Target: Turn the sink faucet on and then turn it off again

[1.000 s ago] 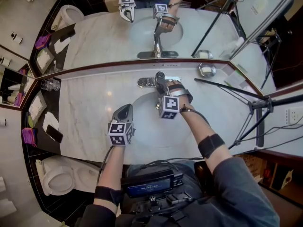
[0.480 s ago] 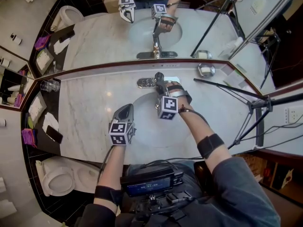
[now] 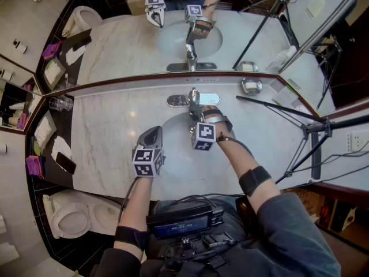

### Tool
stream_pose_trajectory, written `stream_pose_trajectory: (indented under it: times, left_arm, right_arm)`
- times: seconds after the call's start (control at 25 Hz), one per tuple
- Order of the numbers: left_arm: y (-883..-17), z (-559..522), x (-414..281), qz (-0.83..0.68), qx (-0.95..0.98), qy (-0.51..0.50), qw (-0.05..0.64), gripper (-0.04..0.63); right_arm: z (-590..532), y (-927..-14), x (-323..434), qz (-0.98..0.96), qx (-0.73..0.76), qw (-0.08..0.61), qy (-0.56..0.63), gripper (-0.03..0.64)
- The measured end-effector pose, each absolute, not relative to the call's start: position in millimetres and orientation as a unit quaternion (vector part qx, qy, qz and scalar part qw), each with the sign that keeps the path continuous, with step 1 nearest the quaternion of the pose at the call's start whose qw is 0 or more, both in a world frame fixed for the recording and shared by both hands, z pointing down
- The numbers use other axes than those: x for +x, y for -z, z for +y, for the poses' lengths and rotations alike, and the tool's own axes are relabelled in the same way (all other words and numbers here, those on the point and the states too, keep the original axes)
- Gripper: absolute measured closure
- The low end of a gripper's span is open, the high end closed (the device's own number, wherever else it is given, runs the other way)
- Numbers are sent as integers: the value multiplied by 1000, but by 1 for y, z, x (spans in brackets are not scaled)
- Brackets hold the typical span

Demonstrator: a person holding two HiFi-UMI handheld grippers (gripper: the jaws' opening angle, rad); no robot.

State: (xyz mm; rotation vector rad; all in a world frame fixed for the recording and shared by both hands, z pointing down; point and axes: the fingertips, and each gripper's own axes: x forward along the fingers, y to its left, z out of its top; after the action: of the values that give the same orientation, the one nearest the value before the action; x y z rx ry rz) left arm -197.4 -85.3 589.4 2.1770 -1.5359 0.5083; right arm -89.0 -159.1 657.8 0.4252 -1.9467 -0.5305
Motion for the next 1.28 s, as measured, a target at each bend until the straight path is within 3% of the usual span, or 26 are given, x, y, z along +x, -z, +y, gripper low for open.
stream_pose_trajectory:
  times: [0.52,0.96,1.12,1.28]
  left_arm:
    - [-588,-83,-200,-558,781,-183,210,591]
    - [-581,-76,-196,-559,784,-175,208,591]
    - [-578,-74,-186,-553,789,-172,204,591]
    - [-573,-73,-176,-546,795,-172,201,591]
  right_arm:
    - [-159,-656,-89,-812,192,509,212,497]
    - [-153,-625,-67,-842,266,456,113,496]
    - [-150,-610,-42,-850,308,424,59,574]
    - [-147,-601,-15,-850,350,394,-4,598]
